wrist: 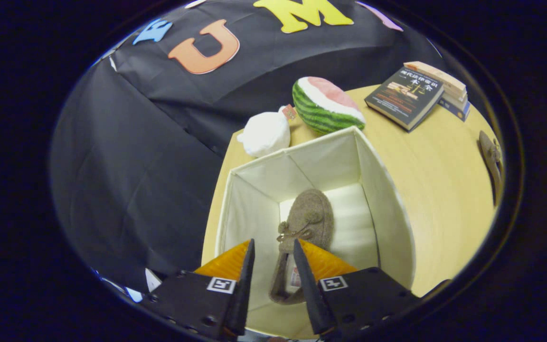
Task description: Open the storage box then place both shoes into the box .Put the left shoe in first, then the right shoe, with the right side of both shoes facing outward in a uniform manner.
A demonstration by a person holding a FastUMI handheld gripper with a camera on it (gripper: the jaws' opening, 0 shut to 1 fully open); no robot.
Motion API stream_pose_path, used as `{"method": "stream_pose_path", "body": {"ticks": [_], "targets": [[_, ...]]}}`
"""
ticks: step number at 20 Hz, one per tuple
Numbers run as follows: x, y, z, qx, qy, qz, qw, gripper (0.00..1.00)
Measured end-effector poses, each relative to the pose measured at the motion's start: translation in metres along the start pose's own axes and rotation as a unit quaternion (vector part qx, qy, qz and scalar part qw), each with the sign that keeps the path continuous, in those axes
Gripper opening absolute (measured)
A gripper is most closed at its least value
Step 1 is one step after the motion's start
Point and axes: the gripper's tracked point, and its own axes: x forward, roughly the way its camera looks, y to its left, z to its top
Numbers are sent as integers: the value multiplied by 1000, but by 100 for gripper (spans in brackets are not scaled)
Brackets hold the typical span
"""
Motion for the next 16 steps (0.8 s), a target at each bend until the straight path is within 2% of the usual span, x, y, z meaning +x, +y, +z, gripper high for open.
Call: {"method": "stream_pose_path", "body": {"ticks": [2,6,11,16], "targets": [[-14,-2,12,-29,-20,-1,999,75],[-53,-11,42,-104,-71,-6,992,95],[-122,-41,88,-174,-135,-13,975,96],[-185,-119,132,-196,-183,-39,963,96]]}}
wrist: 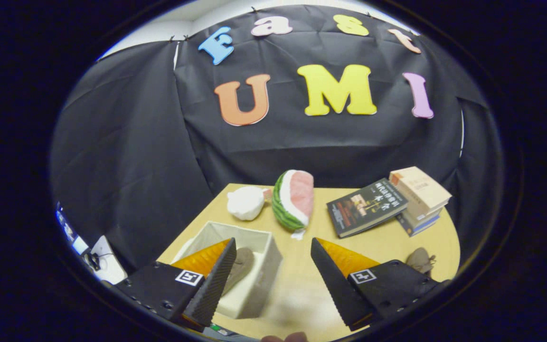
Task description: Open the storage box then place both shoes into the box .Put the left shoe in first, then the right shoe, with the right side of both shoes facing outward in a uniform manner.
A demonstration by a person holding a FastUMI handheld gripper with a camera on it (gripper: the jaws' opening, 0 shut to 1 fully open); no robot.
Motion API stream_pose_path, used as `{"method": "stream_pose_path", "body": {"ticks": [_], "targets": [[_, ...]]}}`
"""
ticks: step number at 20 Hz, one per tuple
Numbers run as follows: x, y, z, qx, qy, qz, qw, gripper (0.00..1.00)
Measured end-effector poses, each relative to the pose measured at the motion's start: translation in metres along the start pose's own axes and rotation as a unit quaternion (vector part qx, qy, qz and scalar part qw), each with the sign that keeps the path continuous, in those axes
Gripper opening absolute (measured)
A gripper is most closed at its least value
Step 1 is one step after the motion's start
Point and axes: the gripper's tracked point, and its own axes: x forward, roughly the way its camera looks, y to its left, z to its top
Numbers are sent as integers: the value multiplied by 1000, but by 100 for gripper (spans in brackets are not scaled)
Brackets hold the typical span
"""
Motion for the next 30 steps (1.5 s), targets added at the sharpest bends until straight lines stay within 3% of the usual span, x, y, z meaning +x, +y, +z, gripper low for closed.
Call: {"method": "stream_pose_path", "body": {"ticks": [7,15,20,26,30], "targets": [[-46,-162,7,6,-26,-63,998,96],[-67,-310,-62,38,30,-136,989,96],[-59,-352,-112,38,80,-137,987,96],[-35,-369,-187,48,176,-122,976,96],[-17,-380,-206,61,205,-121,969,97]]}}
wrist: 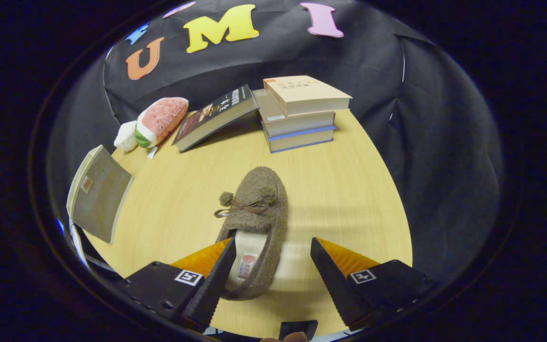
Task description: Open the storage box then place both shoes into the box .Put the left shoe in first, then the right shoe, with the right side of both shoes facing outward in a uniform manner.
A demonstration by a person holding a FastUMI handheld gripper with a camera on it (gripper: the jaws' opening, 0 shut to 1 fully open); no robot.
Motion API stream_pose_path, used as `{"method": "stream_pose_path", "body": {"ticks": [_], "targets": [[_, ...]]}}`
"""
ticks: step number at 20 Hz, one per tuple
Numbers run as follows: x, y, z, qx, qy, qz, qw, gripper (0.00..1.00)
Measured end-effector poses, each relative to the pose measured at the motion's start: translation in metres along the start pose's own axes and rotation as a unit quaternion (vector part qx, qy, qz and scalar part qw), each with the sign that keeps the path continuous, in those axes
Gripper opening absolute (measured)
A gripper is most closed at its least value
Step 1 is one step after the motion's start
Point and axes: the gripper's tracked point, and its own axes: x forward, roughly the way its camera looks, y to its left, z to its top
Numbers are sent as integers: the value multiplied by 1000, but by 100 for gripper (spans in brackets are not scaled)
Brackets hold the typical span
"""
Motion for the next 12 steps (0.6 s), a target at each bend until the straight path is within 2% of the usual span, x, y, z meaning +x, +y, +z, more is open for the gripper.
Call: {"method": "stream_pose_path", "body": {"ticks": [3,6,7,9,10,12], "targets": [[17,0,-4,18,26,10,999,95],[31,-2,-12,35,53,11,998,60],[31,0,-14,45,55,15,997,60],[35,-1,-13,64,62,14,996,15],[35,-1,-13,71,64,9,995,15],[34,0,-14,88,70,14,994,0]]}}
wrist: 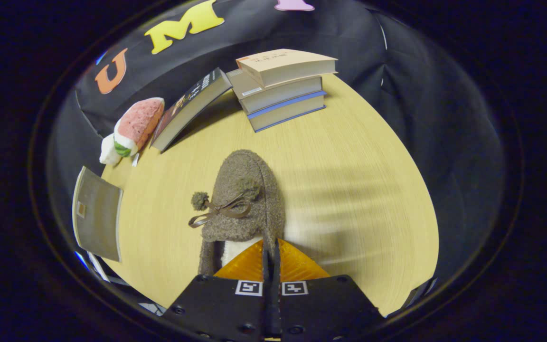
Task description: Open the storage box then place both shoes into the box .Put the left shoe in first, then the right shoe, with the right side of both shoes facing outward in a uniform manner.
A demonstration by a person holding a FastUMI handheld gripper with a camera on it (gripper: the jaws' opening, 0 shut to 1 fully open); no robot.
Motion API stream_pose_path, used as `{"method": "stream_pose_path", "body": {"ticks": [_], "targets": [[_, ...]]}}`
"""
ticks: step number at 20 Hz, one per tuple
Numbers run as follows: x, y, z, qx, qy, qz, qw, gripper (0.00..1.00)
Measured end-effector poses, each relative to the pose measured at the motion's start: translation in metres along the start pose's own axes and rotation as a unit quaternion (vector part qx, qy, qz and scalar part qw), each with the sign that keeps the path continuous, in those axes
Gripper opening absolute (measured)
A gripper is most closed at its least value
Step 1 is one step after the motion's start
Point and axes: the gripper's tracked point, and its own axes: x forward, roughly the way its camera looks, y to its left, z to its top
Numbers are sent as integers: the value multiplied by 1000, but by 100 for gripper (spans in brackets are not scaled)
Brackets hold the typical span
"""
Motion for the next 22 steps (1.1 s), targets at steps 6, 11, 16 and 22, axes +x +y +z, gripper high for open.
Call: {"method": "stream_pose_path", "body": {"ticks": [6,11,16,22], "targets": [[-8,13,-4,69,10,25,997,0],[-42,52,3,109,-14,48,993,0],[-93,111,21,119,-59,58,990,0],[-149,215,30,113,-101,61,987,0]]}}
